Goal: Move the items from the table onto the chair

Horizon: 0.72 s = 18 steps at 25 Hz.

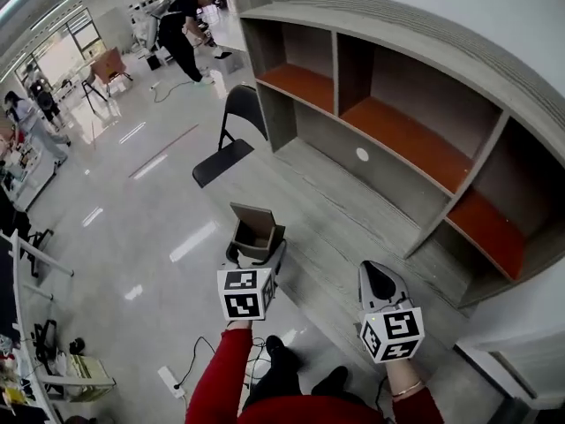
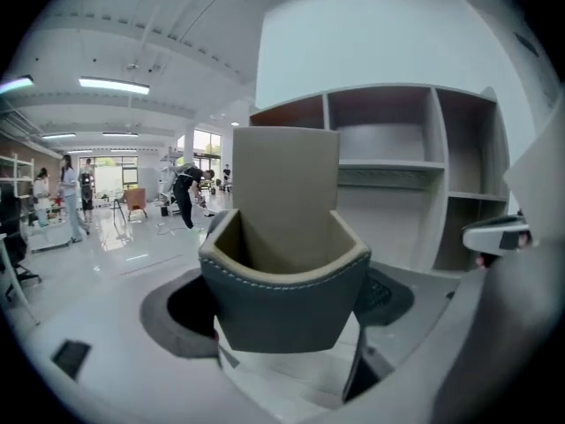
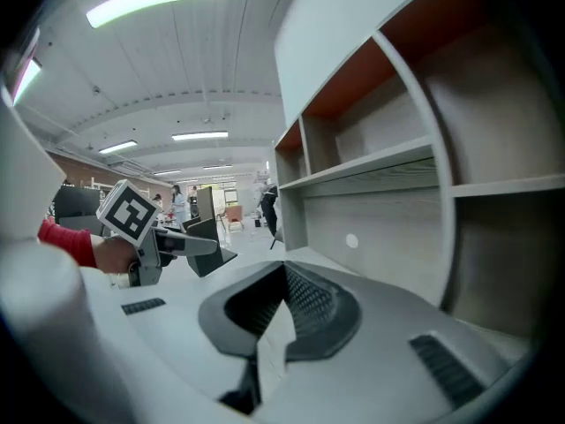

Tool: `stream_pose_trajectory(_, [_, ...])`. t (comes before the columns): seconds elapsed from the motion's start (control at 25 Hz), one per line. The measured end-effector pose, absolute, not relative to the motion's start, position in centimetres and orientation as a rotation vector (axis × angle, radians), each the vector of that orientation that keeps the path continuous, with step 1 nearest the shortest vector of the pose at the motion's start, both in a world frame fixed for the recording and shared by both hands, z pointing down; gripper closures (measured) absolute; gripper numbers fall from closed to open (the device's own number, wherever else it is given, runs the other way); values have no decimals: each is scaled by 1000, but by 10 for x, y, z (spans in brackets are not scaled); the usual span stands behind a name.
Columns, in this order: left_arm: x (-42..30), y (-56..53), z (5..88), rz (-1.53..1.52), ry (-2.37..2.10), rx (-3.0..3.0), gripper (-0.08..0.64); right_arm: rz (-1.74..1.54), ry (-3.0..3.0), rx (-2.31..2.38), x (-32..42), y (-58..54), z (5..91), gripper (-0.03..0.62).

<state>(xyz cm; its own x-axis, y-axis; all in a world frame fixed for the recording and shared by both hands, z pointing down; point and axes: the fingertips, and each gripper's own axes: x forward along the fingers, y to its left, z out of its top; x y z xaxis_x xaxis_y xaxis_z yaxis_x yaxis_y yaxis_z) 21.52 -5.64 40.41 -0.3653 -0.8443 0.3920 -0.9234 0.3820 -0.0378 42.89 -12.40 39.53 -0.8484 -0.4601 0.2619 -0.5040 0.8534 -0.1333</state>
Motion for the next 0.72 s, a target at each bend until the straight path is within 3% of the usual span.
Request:
stream_pose_trajectory(0.28, [99,45,408,298,-2439,1391,112,237,-2863,538,274,-74,396,586])
stream_pose_trajectory(0.72, [-28,80,420,265,-2506,1241,112,210,-2865,327,97,-70,405,586])
